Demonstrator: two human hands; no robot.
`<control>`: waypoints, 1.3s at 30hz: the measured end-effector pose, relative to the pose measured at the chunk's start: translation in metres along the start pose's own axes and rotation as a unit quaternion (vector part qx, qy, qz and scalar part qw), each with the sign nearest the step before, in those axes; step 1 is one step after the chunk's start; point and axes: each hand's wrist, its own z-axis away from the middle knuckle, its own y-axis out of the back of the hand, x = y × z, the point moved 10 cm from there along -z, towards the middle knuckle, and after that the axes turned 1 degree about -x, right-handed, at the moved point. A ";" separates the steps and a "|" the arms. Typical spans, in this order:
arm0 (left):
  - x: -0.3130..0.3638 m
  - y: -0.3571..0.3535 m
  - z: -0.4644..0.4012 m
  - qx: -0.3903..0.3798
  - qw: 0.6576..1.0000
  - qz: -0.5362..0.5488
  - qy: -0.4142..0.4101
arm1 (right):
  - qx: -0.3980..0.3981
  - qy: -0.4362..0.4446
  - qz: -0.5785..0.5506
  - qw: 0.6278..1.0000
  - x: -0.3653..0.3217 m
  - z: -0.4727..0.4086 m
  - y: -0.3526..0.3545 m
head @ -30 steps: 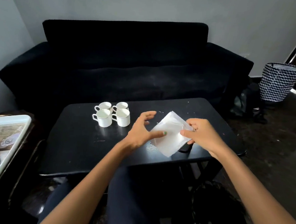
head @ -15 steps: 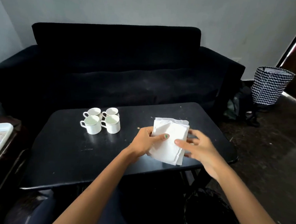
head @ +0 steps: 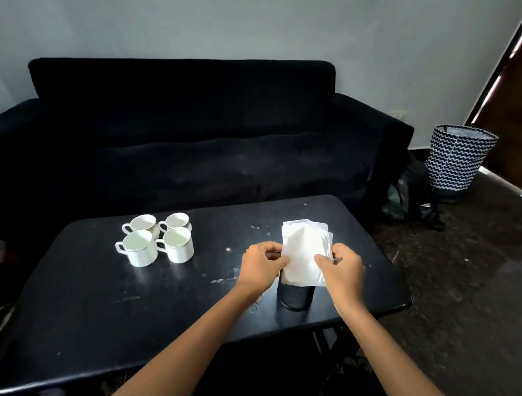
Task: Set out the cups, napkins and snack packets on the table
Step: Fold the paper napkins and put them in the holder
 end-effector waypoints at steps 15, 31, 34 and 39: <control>-0.023 -0.030 -0.029 0.038 0.970 -0.240 -0.022 | -0.021 -0.022 0.109 0.994 0.038 -0.025 -0.033; -0.051 -0.041 -0.022 -0.011 0.970 -0.242 0.034 | -0.062 -0.053 0.201 0.976 0.068 -0.020 -0.032; -0.046 -0.040 -0.023 -0.002 0.973 -0.231 0.031 | -0.049 -0.042 0.166 0.984 0.064 -0.021 -0.031; -0.029 -0.035 -0.029 0.038 0.979 -0.202 0.012 | -0.073 -0.011 0.137 0.988 0.051 -0.025 -0.040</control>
